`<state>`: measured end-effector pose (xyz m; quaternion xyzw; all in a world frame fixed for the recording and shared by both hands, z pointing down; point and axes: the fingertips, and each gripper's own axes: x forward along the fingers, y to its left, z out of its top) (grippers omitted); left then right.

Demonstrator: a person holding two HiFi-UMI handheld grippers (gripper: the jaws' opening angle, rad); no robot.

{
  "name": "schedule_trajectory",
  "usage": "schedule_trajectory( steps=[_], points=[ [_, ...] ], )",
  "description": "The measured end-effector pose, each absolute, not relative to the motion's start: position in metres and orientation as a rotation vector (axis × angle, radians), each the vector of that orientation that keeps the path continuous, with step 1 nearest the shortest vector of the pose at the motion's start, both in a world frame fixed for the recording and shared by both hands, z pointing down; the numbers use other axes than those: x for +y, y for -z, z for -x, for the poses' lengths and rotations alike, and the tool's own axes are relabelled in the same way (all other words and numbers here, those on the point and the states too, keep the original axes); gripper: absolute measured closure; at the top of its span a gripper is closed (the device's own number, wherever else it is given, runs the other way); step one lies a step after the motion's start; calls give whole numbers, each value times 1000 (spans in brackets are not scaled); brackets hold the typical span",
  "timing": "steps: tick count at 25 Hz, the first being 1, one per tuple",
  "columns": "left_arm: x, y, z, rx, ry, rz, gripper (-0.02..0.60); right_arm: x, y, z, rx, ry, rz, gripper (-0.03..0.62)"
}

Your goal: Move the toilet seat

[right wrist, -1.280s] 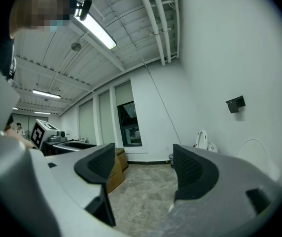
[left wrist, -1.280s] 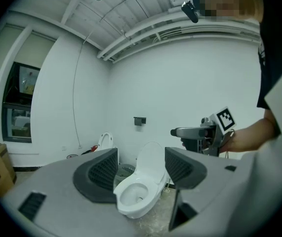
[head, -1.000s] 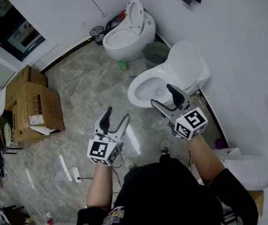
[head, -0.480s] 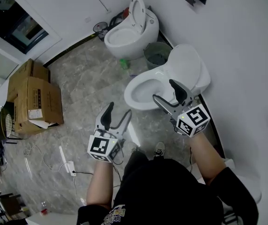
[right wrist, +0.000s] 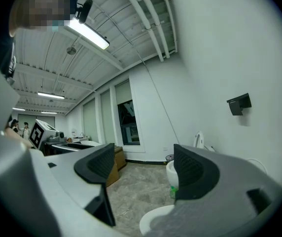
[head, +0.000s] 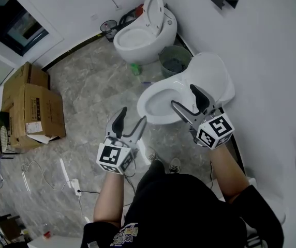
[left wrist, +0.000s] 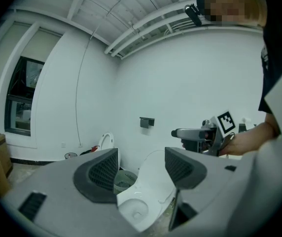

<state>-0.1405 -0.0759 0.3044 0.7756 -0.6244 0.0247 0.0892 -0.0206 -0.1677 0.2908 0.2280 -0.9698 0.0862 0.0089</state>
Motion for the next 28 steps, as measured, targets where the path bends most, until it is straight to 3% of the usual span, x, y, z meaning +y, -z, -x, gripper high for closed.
schedule_trajectory(
  steps=[14, 28],
  points=[
    [-139, -306, 234, -1784, -54, -2376, 308, -219, -282, 109, -3003, -222, -795, 226],
    [-161, -362, 265, -1781, -27, -2268, 307, -227, -311, 144, -2966, -148, -658, 221]
  ],
)
